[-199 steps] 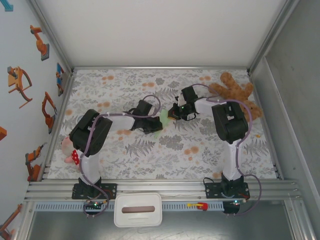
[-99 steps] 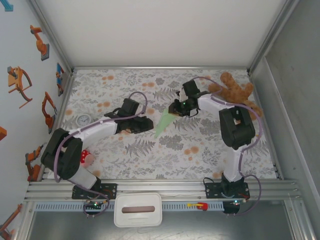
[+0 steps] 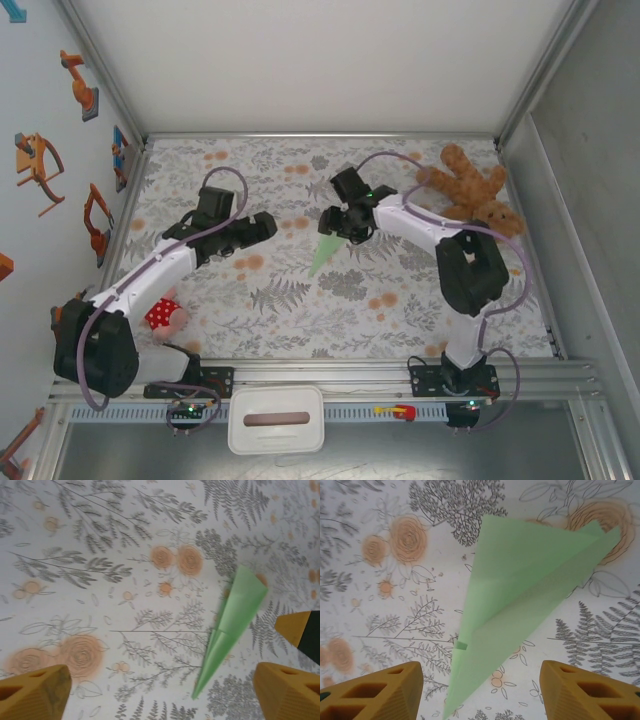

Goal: Fold a paper plane with a square sheet of paper (pick it up from the middle)
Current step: Turn over a paper plane at the center of the table.

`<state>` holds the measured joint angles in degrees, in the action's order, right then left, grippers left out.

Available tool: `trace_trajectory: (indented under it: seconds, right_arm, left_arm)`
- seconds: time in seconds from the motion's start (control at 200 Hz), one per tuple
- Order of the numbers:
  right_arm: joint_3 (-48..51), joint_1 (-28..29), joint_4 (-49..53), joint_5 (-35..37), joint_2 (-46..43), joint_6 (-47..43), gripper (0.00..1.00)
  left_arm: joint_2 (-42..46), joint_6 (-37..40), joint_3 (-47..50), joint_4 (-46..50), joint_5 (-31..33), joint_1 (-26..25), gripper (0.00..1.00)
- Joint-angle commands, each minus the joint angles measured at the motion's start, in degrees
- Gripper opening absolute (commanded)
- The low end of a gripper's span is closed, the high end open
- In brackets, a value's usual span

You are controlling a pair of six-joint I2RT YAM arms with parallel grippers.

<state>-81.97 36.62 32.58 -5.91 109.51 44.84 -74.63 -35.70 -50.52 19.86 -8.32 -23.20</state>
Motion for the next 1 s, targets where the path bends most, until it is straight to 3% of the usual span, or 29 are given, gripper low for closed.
trace_trajectory:
  seconds: [0.0,0.24,0.536,0.997]
  right_arm:
    - [-5.23,1.83,4.92,8.67,3.68,5.75,0.62]
    - [-9.89,4.51,9.83,16.1,8.78,13.13,0.58]
    - [-9.84,4.94,13.76,18.51,9.38,19.98,0.49]
    - [-8.29,4.95,11.65,14.45,9.47,23.51,0.31]
  left_arm:
    - [2.08,1.34,2.12,1.35,2.04,1.5,1.0]
    - [4.53,1.67,2.87,1.5,2.8,2.12,0.96]
    - [4.32,1.34,2.8,1.49,1.47,2.11,0.96]
    - [4.02,0.82,2.76,1.37,0.56,2.13,0.96]
